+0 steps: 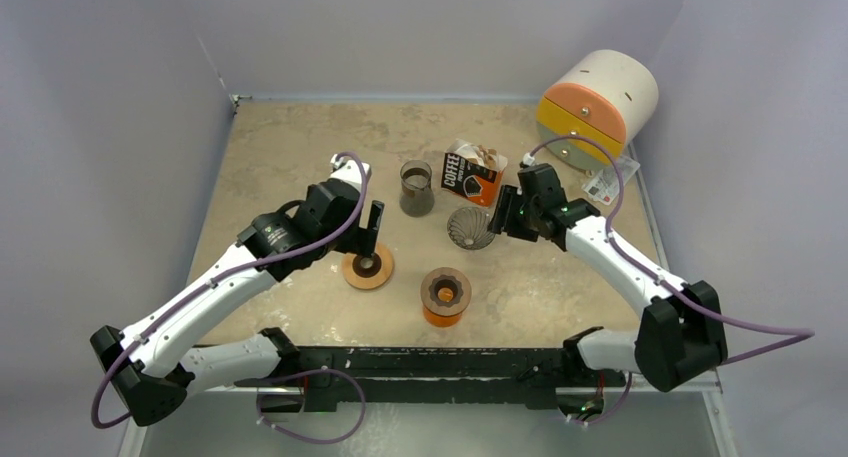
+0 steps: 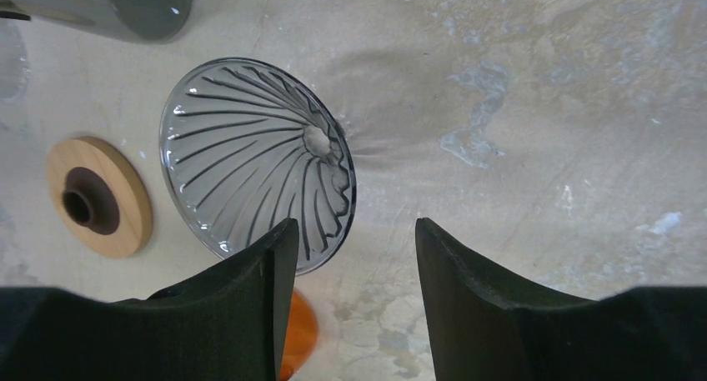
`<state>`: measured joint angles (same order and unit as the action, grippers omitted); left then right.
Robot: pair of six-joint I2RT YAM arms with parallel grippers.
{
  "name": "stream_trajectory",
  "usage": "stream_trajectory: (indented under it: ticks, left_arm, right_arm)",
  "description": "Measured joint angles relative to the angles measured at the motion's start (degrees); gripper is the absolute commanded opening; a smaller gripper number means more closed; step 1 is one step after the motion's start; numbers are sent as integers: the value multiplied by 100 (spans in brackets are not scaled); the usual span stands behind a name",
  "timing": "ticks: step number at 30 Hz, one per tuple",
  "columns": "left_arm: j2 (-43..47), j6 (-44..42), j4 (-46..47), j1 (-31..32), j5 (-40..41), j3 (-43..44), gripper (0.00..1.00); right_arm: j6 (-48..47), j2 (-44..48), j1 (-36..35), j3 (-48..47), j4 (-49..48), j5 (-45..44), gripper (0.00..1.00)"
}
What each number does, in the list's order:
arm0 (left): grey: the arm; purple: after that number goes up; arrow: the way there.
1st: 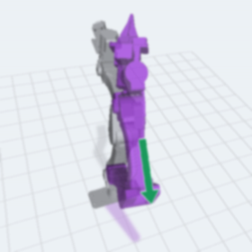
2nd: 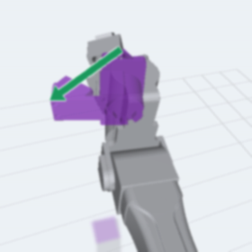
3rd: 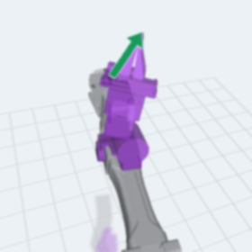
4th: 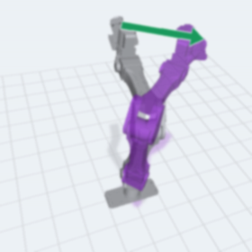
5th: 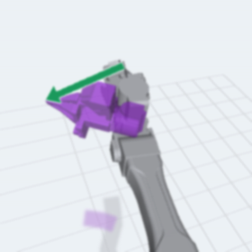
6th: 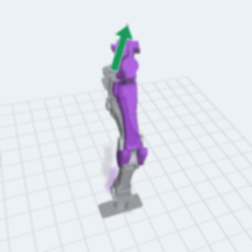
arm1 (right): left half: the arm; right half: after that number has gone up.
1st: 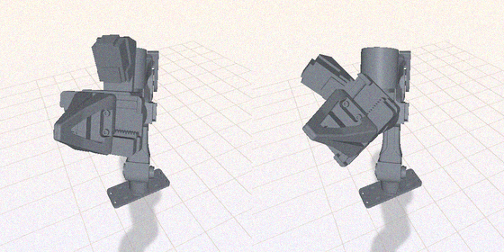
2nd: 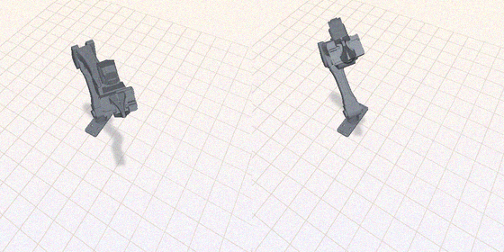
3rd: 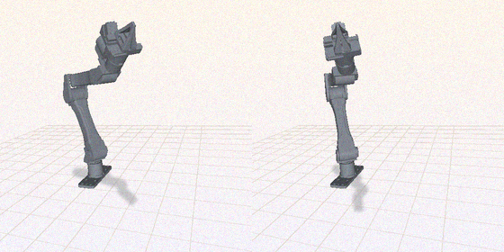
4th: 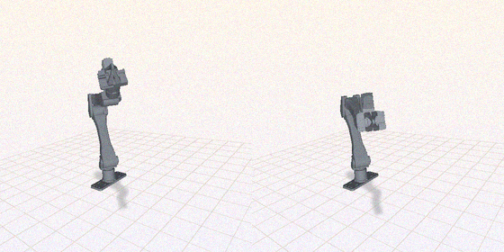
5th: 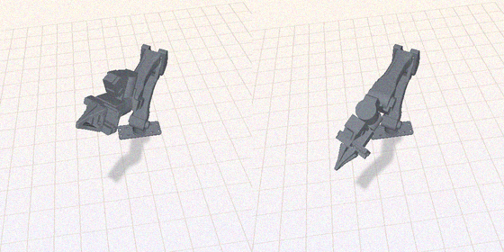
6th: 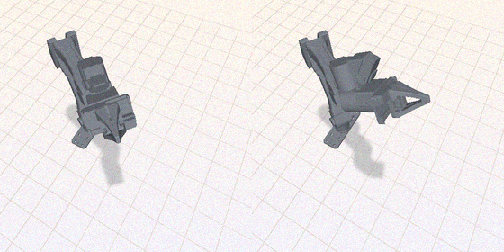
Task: Place the coffee filter in the dripper
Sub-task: Pick up the coffee dripper from the center of the board.
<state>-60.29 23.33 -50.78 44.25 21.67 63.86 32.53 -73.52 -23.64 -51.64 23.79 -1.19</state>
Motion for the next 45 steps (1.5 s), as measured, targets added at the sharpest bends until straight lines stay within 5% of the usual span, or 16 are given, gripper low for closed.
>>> stream_trajectory:
  ticks: [11, 36, 45]
  left_arm:
    - [39, 0, 13, 0, 0, -2, 88]
    - [55, -2, 13, 0, 2, -2, 88]
    - [55, -2, 13, 0, 2, -2, 88]
  right_arm:
    - [348, -295, 527, 367, -787, 933, 47]
    - [778, -667, 796, 713, -1681, 1775, 0]
    - [767, -658, 802, 713, -1681, 1784, 0]
